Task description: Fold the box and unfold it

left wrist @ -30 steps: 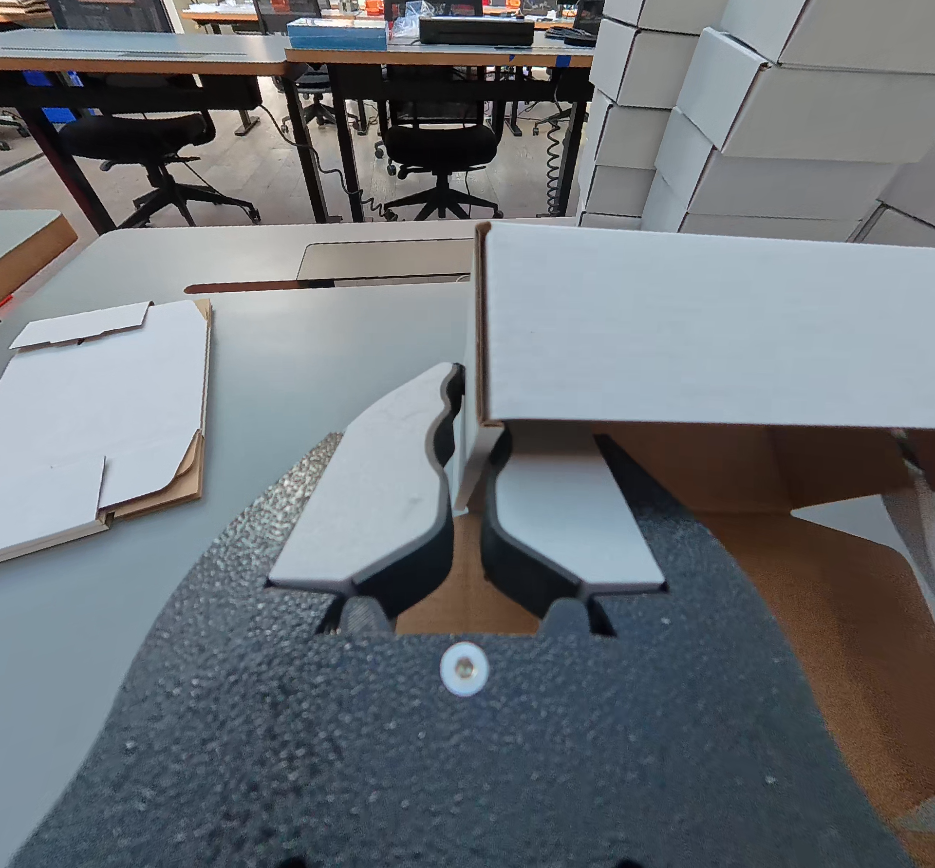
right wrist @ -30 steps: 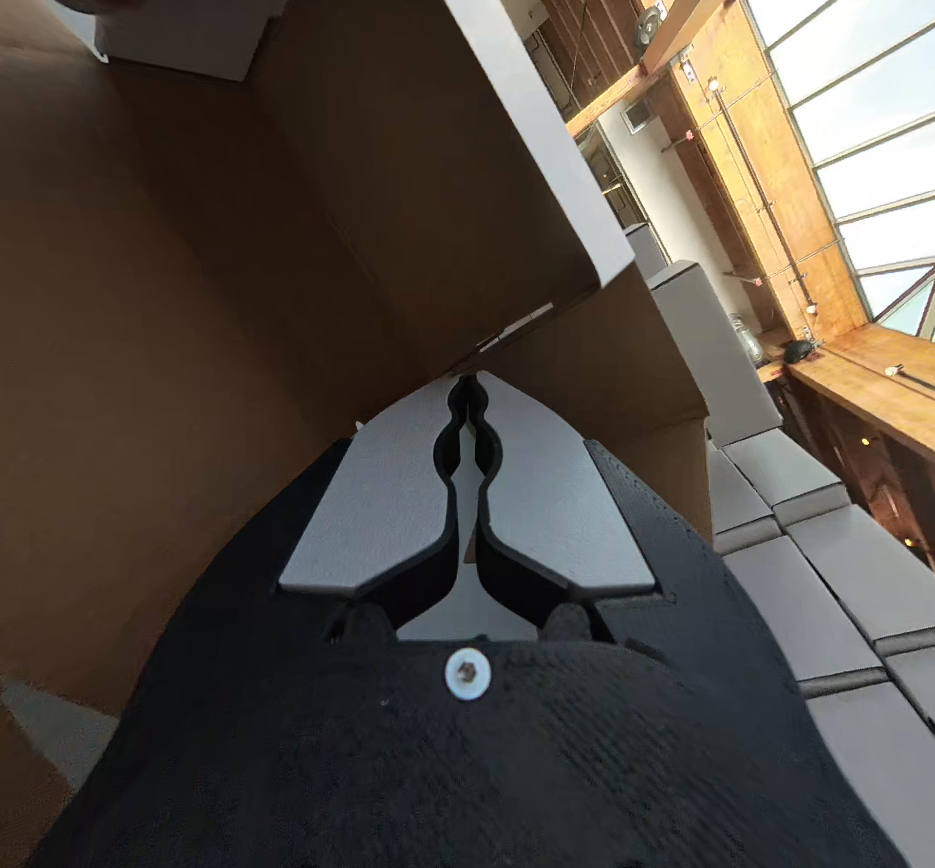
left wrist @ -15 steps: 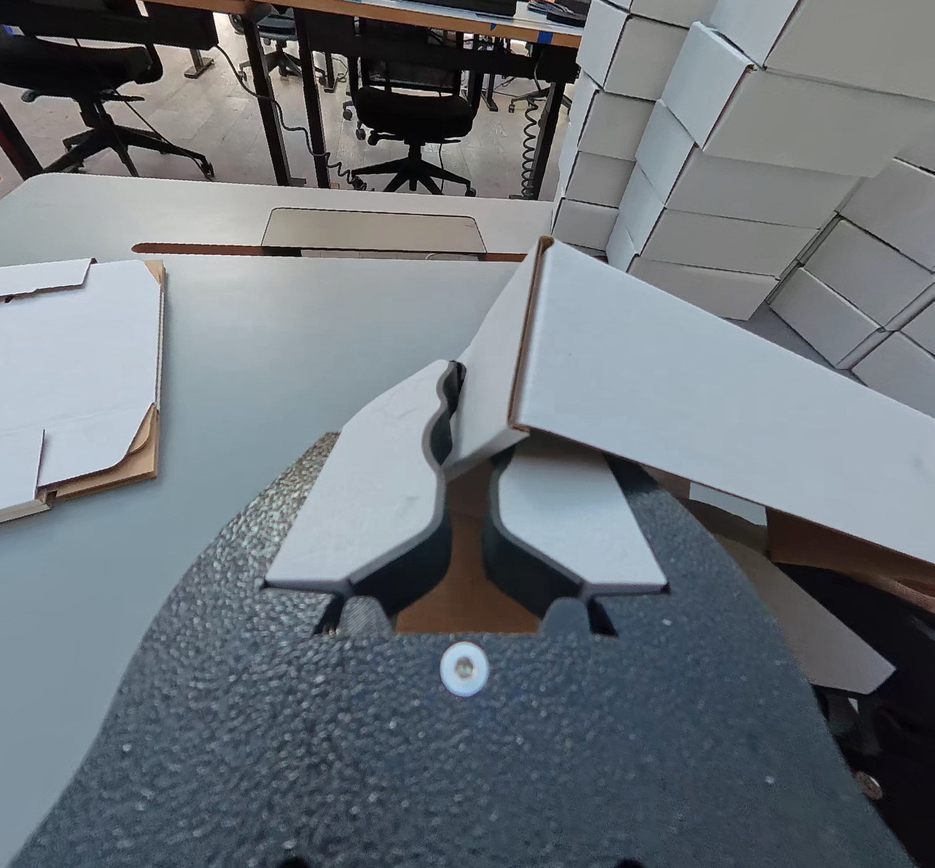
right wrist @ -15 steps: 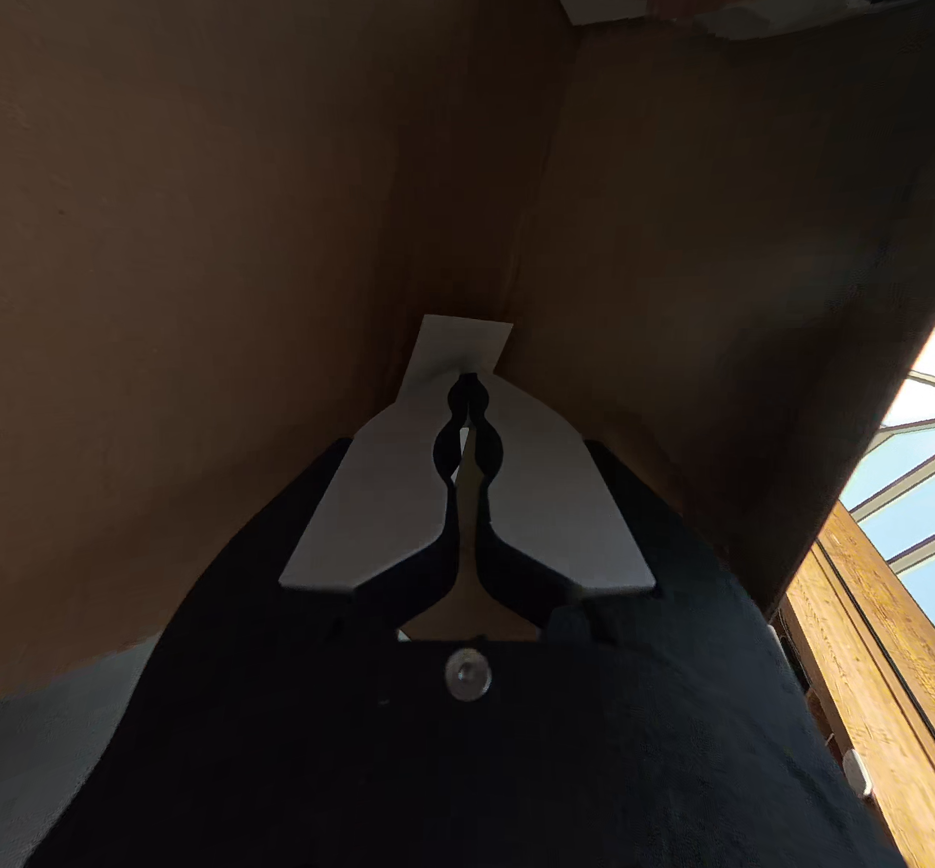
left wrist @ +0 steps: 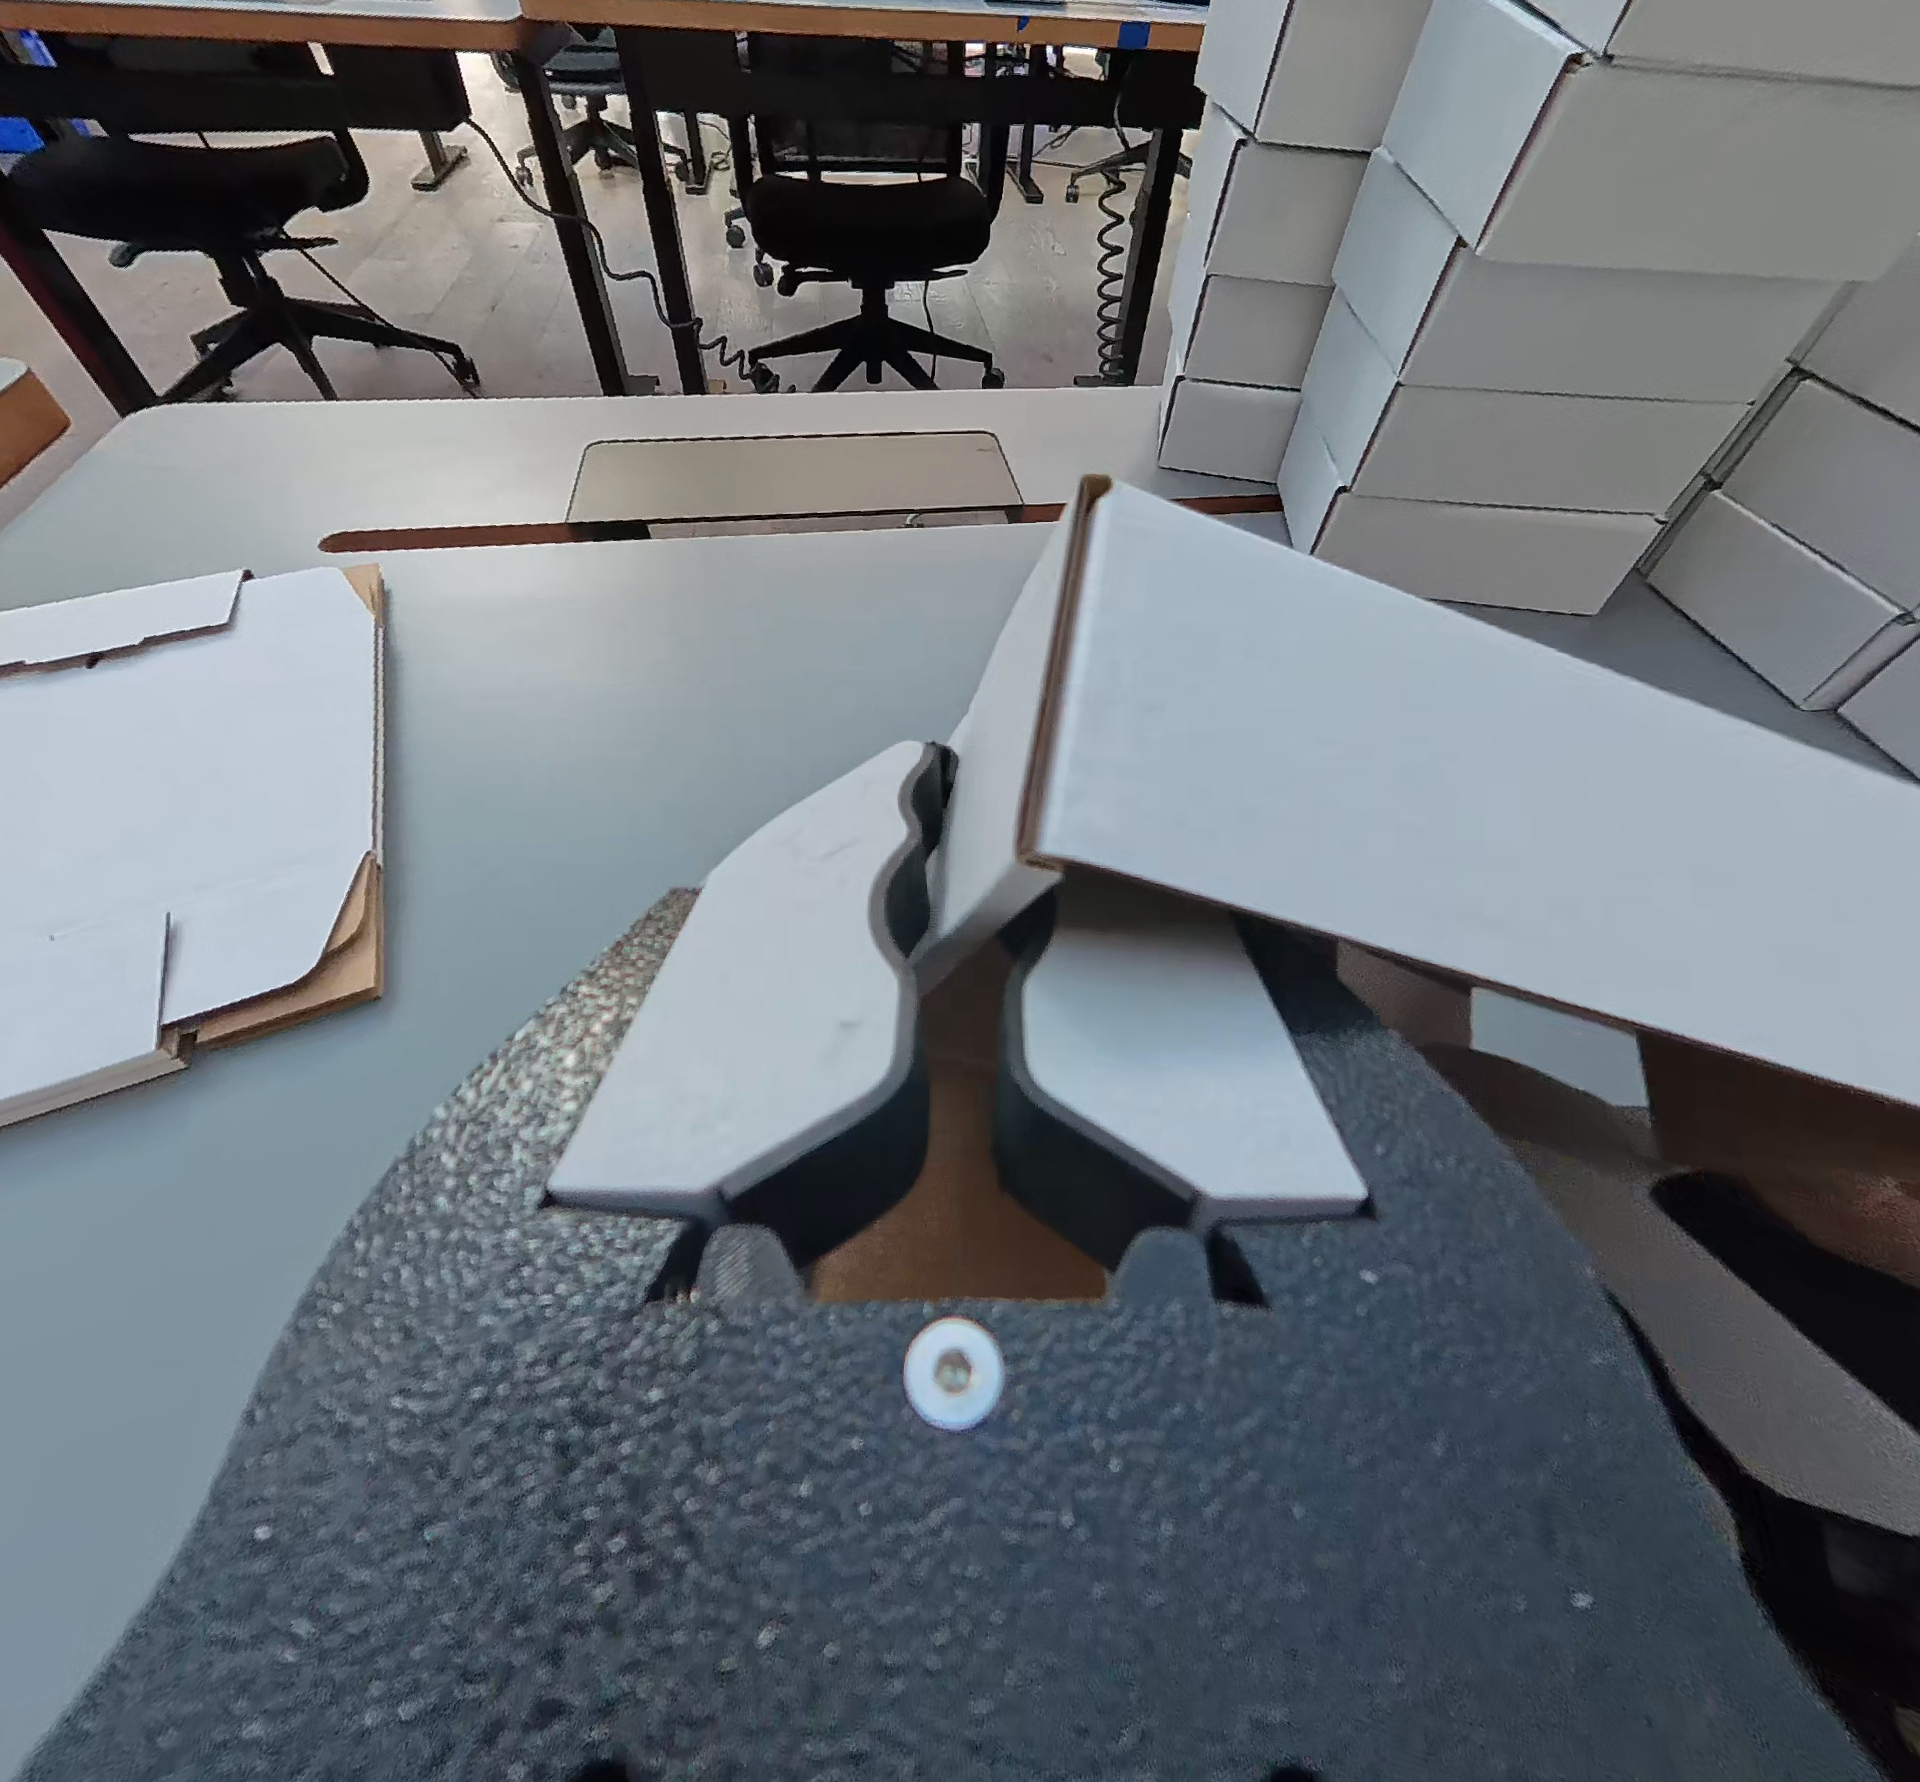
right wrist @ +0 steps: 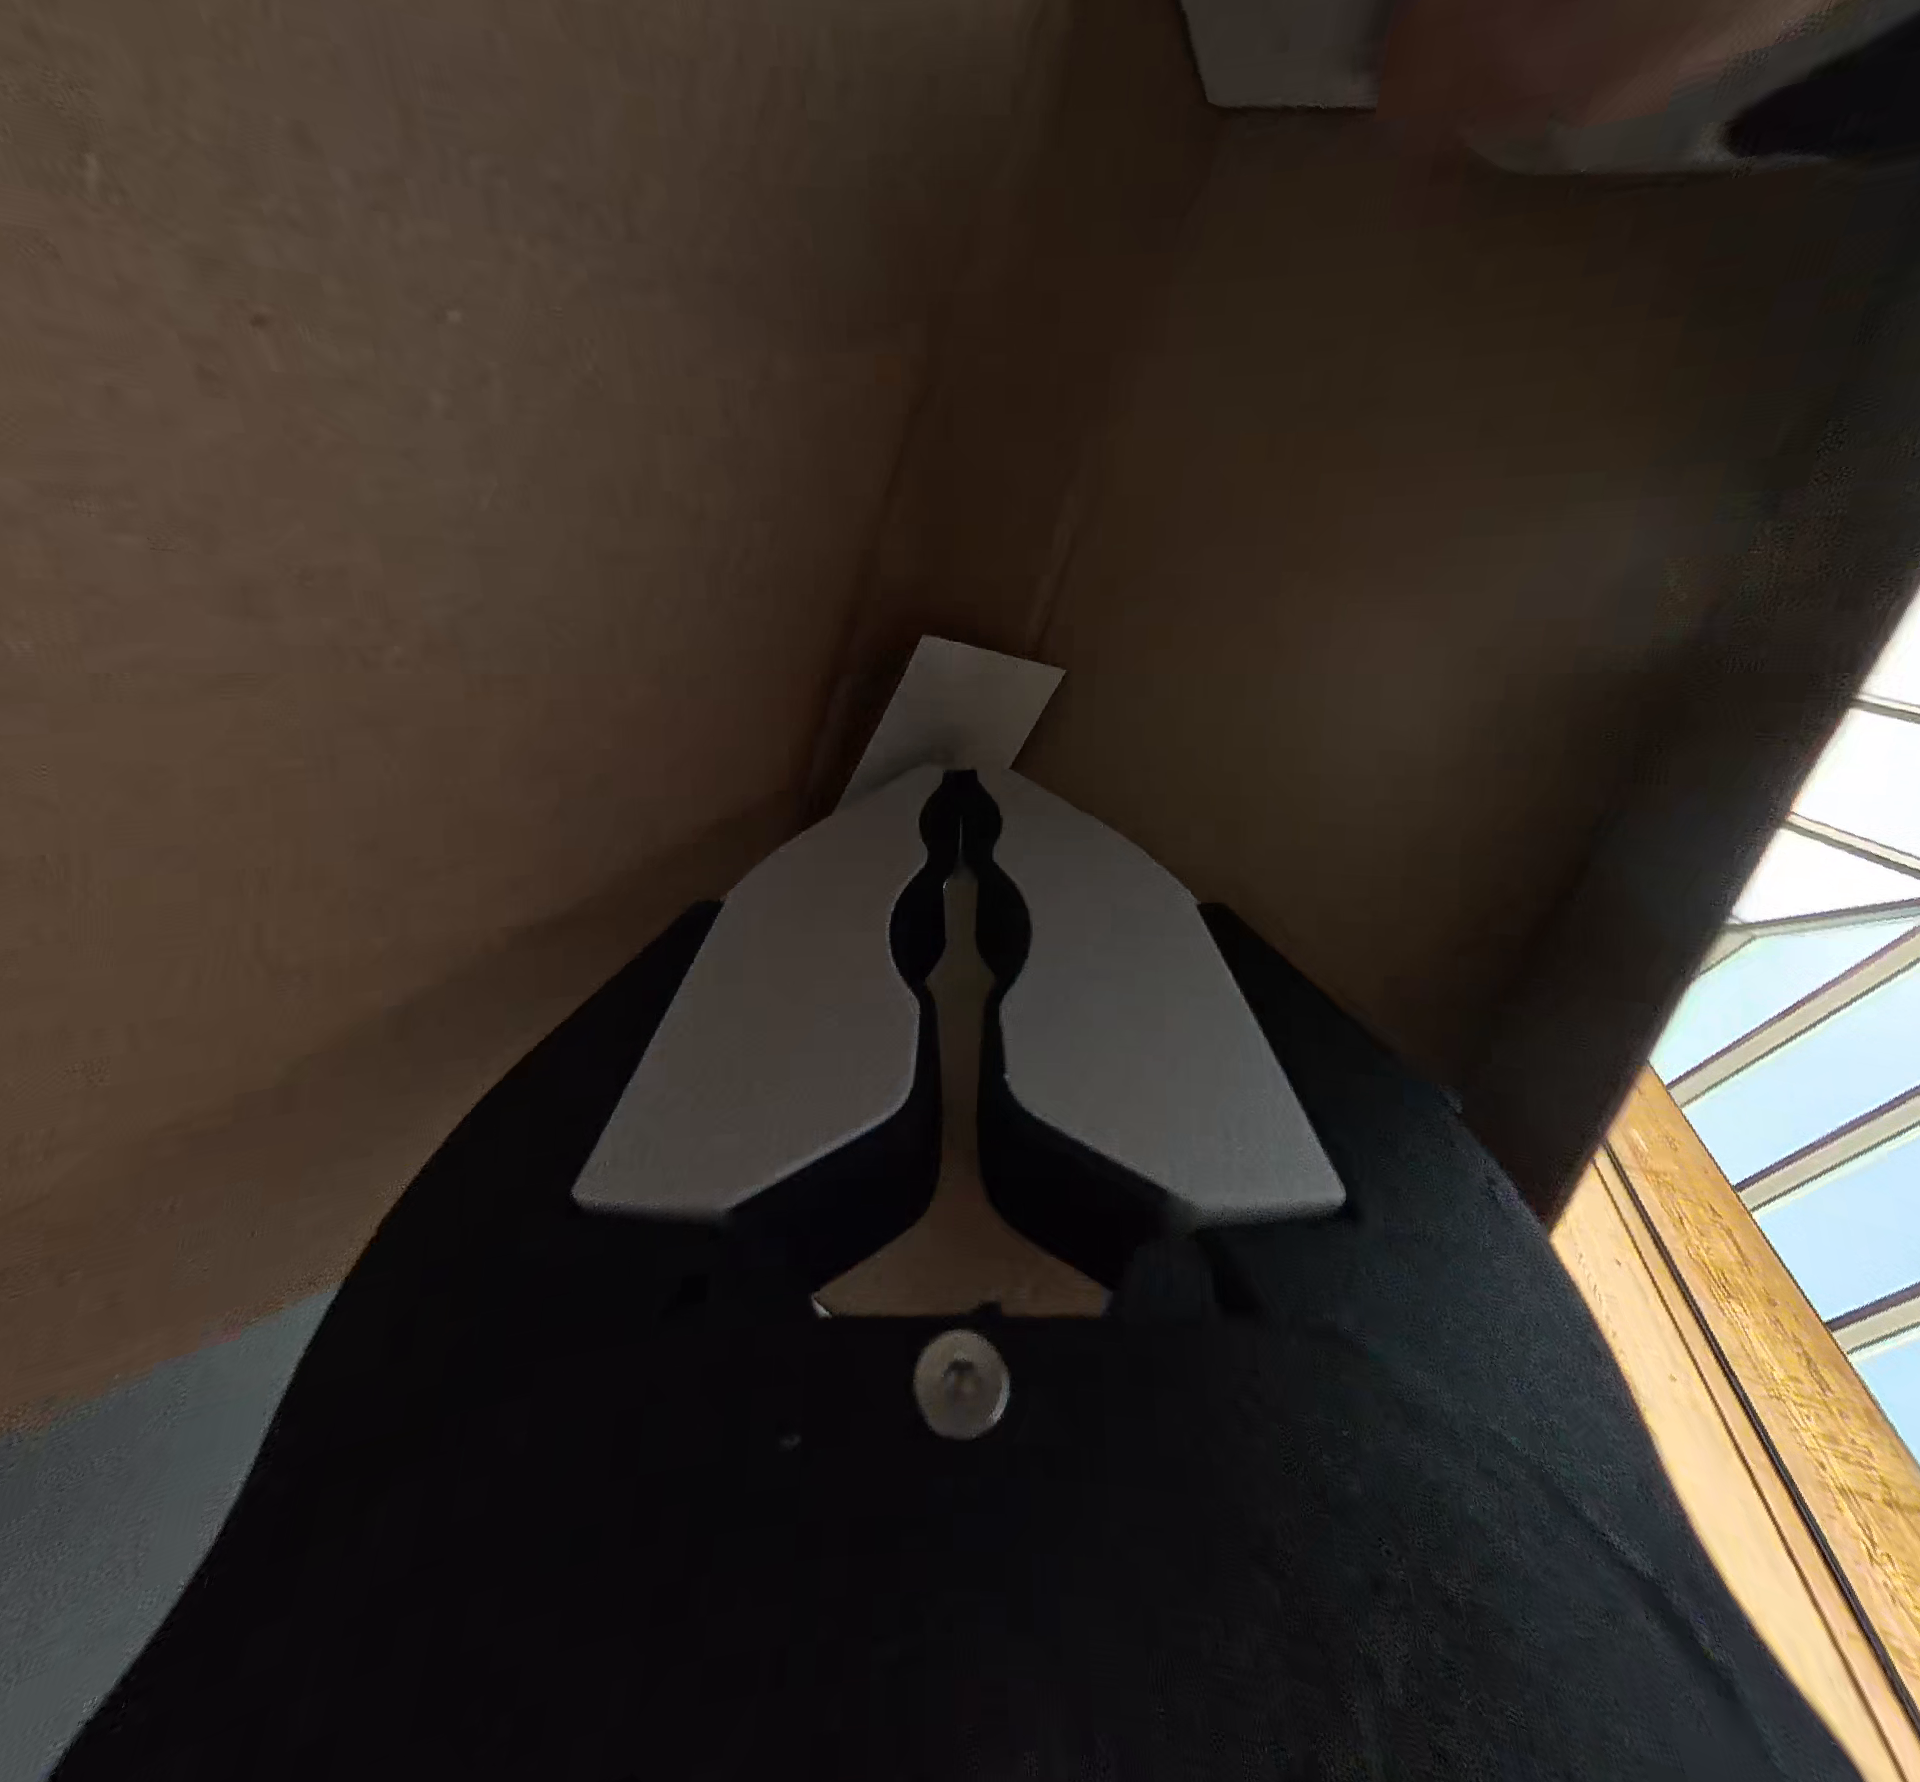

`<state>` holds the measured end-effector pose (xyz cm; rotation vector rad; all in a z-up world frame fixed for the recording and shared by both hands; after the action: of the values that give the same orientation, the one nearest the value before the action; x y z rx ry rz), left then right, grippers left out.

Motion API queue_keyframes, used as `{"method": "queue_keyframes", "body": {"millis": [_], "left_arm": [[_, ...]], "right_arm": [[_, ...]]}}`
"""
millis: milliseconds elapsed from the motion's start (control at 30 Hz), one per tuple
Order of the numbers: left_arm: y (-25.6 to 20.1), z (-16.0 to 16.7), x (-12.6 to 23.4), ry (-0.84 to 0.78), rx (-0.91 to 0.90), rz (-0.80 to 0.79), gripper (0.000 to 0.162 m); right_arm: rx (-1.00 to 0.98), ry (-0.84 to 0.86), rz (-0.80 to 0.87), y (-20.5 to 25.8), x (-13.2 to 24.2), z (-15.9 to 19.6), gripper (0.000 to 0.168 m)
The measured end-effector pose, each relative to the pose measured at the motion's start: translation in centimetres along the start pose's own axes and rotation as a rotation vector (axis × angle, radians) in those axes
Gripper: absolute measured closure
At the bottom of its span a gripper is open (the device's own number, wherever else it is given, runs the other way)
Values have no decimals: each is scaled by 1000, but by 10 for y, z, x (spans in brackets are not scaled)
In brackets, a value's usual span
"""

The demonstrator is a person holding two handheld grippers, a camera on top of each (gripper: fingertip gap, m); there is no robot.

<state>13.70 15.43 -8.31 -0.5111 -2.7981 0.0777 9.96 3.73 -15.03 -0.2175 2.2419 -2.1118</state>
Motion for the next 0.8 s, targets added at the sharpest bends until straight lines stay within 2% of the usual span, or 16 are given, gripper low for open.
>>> {"method": "queue_keyframes", "body": {"millis": [33, 100, 167, 300, 400, 567, 667, 800], "left_arm": [[2, 0, 0, 5, -19, -17, 154], [6, 0, 1, 0, -19, -25, 156], [9, 0, 2, 0, -12, -32, 156], [16, 0, 1, -5, 10, -35, 156], [20, 2, 1, -6, 22, -35, 156], [25, 3, 1, -2, 26, -45, 156], [27, 3, 1, 0, 39, -35, 156], [23, 4, 0, 5, 46, -6, 156]], "right_arm": [[-30, -4, 37, -6, 1, 3, 168], [-139, -36, 101, -21, 5, 10, 168], [-313, -90, 90, -33, 10, 17, 168], [-709, -272, -53, -52, 24, 28, 167], [-1055, -358, -207, -65, 31, 40, 158], [-1536, -497, -341, -88, 42, 76, 151], [-1641, -478, -267, -92, 38, 110, 151], [-1679, -322, -177, -83, 15, 150, 140]]}}
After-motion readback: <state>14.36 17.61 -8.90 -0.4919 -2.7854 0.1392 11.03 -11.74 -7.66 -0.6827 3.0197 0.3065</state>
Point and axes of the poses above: each gripper's, where its closed fingertips meet, x back along the fingers, z out of its underside, y = z × x across the jaws, the point moved 6 cm from there along x, back along the fingers, and after that the axes turned 13 degrees about z, right-handed, at the moved point
